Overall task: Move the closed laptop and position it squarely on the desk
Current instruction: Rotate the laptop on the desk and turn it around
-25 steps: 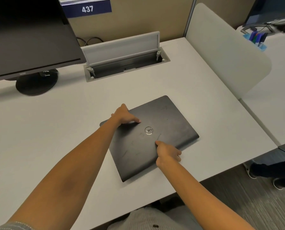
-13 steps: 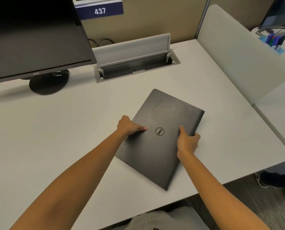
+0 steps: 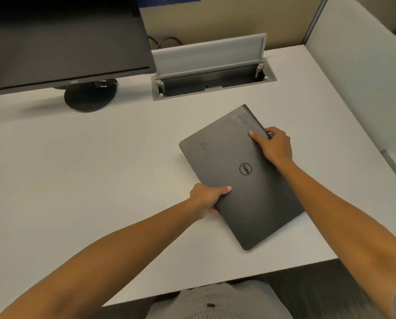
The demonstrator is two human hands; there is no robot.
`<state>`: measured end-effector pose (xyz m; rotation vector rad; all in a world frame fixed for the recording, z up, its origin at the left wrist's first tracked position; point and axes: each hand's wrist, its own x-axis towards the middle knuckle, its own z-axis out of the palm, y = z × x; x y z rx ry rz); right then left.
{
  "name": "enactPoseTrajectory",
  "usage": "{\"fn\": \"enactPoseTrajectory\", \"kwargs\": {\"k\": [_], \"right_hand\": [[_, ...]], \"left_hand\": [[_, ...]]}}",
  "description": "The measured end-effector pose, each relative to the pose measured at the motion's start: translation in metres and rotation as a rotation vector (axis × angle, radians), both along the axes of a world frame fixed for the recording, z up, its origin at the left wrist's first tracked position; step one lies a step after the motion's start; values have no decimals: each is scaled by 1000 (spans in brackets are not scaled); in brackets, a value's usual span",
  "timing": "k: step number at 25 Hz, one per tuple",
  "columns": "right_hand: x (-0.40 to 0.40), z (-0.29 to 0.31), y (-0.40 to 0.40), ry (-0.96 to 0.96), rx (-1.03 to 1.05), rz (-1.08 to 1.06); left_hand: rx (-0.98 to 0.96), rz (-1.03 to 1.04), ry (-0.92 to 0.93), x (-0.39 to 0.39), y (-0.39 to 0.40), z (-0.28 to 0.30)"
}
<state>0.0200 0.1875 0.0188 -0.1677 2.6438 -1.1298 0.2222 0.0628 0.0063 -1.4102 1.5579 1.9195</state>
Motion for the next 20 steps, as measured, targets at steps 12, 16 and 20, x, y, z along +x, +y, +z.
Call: {"fn": "enactPoseTrajectory", "kwargs": {"k": [12, 16, 20], "right_hand": [[-33, -7, -76, -56, 162, 770], [-28, -16, -95, -62, 223, 860], [-24, -22, -101, -61, 230, 892]], "left_hand": [[288, 390, -21, 15, 81, -28], [291, 459, -43, 13, 93, -26], [288, 505, -55, 12, 95, -21]]}}
